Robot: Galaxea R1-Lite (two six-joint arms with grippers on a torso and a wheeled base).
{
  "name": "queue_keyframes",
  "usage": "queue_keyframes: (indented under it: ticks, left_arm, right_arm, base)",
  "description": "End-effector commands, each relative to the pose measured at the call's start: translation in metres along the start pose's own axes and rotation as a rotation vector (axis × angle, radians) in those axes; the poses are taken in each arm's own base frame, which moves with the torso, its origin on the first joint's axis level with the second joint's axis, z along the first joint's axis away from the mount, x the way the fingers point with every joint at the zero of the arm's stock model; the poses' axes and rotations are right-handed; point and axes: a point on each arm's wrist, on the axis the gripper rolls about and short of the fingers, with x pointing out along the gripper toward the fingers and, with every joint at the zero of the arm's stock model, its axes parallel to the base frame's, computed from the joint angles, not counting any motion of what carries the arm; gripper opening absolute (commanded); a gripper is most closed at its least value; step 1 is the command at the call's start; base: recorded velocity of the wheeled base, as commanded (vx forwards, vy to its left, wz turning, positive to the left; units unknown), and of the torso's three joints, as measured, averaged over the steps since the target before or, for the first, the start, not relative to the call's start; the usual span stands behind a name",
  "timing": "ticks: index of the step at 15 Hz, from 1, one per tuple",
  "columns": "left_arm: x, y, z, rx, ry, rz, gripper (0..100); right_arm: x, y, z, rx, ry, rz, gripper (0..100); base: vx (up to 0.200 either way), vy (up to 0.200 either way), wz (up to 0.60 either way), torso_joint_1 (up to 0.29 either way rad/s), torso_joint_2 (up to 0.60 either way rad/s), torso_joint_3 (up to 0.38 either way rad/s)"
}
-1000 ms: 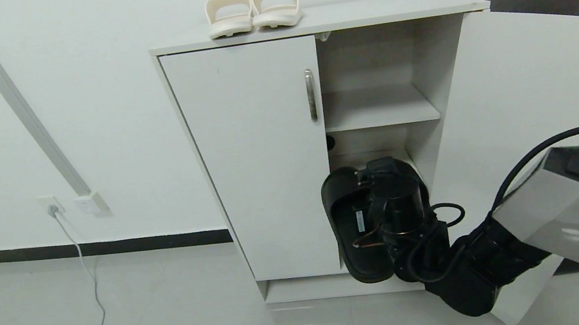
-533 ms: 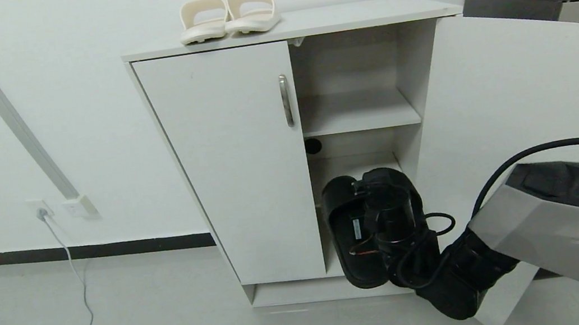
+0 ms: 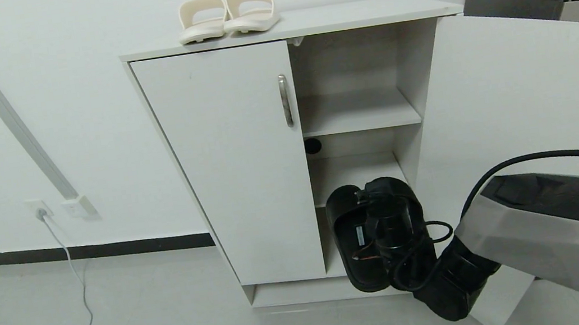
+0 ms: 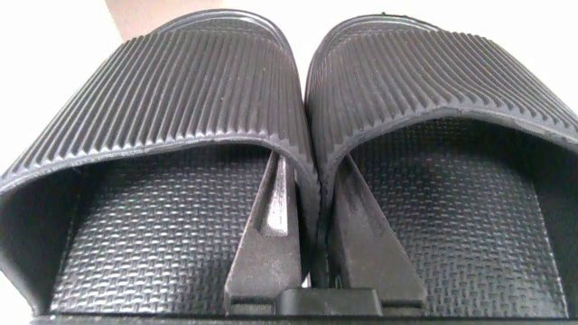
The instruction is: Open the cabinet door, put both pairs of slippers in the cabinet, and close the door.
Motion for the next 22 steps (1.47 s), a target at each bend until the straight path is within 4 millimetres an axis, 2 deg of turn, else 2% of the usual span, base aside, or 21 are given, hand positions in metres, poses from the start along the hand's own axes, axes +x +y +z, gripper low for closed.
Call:
queue_keyframes:
  ticks: [1,4,10,14,22]
  left_arm:
    - [0.0,0.0,0.0,0.001,0.001,0.0,0]
    - [0.0,0.0,0.0,0.001,0.001,0.001,0]
    - [0.0,0.0,0.0,-0.001,0.001,0.0,0]
    - [0.0,0.0,0.0,-0.002,0.001,0.0,0]
    - [0.0,0.0,0.0,-0.001,0.001,0.0,0]
  right_arm:
    - [0.006,0.001,-0.01,-0.008,0.01,-0.005,0]
    - [0.013,-0.001,-0.018,-0.01,0.023,-0.006,0]
    - [0.021,-0.002,-0.007,0.061,-0.091,-0.011,0]
    - [0.028,-0.01,-0.01,0.056,-0.099,-0.029,0]
    - [0.028,-0.01,-0.01,0.064,-0.109,-0.032,0]
  base:
    - [0.0,0.0,0.0,0.007,0.0,-0.08]
    - [0.0,0.0,0.0,0.001,0.0,-0.158]
    - [0.0,0.0,0.0,0.002,0.0,-0.18]
    - [0.0,0.0,0.0,0.001,0.0,-0.015]
    - [0.025,0.0,0.0,0.0,0.0,0.0]
